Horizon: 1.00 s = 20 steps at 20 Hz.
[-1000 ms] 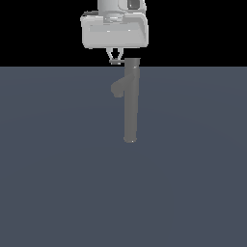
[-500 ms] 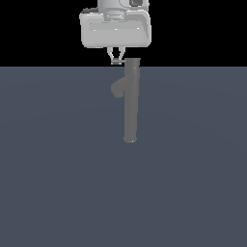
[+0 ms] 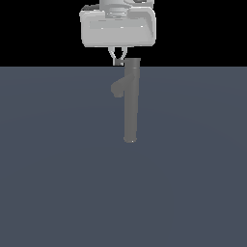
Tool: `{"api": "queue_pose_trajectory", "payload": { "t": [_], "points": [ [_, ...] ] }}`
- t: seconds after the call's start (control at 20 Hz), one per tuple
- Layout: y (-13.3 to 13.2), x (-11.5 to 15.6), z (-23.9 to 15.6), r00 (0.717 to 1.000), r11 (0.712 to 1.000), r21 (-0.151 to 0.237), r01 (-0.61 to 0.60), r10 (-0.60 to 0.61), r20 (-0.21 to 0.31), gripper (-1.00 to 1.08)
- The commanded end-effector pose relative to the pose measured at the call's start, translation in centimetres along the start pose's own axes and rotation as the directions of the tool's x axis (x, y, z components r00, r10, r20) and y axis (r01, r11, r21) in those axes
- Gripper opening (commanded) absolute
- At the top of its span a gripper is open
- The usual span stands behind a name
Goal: Turn on the faucet by rotating a designated handle.
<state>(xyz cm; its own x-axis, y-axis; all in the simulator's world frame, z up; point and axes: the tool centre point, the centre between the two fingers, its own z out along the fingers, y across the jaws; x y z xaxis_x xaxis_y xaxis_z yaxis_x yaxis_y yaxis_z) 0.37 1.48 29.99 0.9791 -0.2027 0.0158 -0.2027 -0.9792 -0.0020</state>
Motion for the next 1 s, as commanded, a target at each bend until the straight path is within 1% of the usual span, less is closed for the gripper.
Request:
{"api": "queue_pose_trajectory", "payload": {
  "t": [0.0, 0.5, 0.55, 0.6, 0.95],
  "points": [
    [0.7, -0.4, 0.0, 1.000, 1.000, 0.000, -0.002, 0.002, 0.002, -1.00],
    [4.6, -2.7, -0.1, 1.000, 1.000, -0.002, 0.005, -0.005, 0.016, -1.00],
    [4.6, -2.7, -0.1, 1.000, 1.000, -0.002, 0.005, -0.005, 0.016, -1.00],
    [2.4, -2.3, -0.1, 0.999, 0.999, 0.003, 0.036, -0.036, 0.006, -1.00],
    [7.1, -0.7, -0.1, 1.000, 1.000, -0.001, 0.013, -0.013, 0.013, -1.00]
  ]
}}
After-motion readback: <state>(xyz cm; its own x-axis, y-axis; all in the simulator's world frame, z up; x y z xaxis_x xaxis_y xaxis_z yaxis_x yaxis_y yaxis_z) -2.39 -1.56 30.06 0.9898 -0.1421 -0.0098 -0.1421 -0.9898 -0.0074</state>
